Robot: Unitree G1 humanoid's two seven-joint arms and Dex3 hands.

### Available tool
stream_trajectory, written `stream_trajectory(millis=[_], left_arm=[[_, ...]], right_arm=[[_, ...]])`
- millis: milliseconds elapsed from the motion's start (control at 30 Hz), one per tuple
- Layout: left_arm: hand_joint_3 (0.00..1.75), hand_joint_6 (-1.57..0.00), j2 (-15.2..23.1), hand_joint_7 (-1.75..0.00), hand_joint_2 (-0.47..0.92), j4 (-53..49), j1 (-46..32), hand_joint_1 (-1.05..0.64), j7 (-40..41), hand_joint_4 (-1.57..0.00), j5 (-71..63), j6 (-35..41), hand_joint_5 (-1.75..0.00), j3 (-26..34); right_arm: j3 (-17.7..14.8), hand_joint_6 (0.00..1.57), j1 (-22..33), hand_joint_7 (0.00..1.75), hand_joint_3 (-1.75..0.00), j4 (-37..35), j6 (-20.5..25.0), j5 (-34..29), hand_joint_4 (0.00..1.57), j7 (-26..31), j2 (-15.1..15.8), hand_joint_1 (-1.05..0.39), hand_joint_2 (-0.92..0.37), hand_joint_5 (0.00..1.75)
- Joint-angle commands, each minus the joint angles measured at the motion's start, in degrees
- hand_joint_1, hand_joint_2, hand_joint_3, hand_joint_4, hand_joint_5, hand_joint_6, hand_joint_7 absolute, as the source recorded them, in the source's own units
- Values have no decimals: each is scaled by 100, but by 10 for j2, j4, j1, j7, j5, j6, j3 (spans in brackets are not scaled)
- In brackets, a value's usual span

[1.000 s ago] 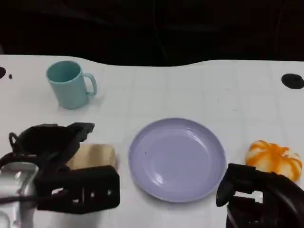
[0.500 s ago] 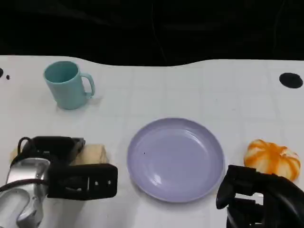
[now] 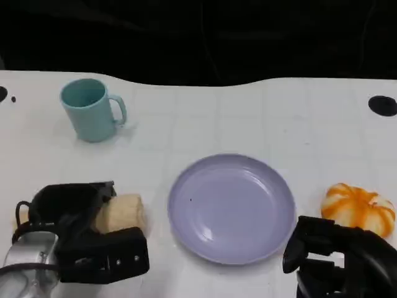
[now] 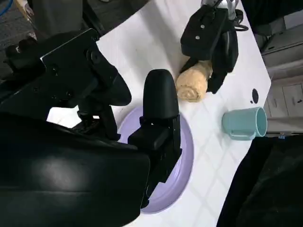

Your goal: Grasp the towel on the left side of the plate with the left hand and place it into the plate.

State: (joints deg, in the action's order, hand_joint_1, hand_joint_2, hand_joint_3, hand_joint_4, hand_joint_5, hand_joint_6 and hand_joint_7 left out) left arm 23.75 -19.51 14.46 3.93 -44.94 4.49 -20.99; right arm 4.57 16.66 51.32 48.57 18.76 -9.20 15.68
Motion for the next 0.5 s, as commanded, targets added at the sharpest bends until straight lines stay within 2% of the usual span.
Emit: stream_trajectory(millis=[33,67,100,133,233,500], left_arm=[[27,-53,0,-173,92,70,-18,-24,24,-83,19,-2,-175,34],[29,-54,-2,-174,92,87,-20,-24,25,-84,21,-3,-175,38],[40,-55,-3,-174,87,100,-22,-23,25,-85,22,-4,-175,41],[58,-57,-4,-174,77,116,-23,-23,25,-86,21,-5,-175,43],[81,-59,-11,-175,60,160,-23,-25,21,-88,16,-2,-175,42],[88,-60,-41,-175,55,249,-8,-25,-26,-87,-3,27,-175,25]], right_arm=[[-6,63,-2,158,-127,5,4,3,72,-3,7,-3,-53,175],[-5,63,-2,158,-127,5,4,1,72,-3,9,-3,-53,175],[-4,63,-2,158,-127,5,4,0,72,-3,10,-3,-53,175],[-4,63,-2,158,-127,5,3,0,72,-3,10,-3,-53,175],[-4,63,-2,158,-128,5,5,2,72,-2,7,-4,-53,175],[1,64,-1,158,-128,6,7,0,74,1,5,-4,-53,175]])
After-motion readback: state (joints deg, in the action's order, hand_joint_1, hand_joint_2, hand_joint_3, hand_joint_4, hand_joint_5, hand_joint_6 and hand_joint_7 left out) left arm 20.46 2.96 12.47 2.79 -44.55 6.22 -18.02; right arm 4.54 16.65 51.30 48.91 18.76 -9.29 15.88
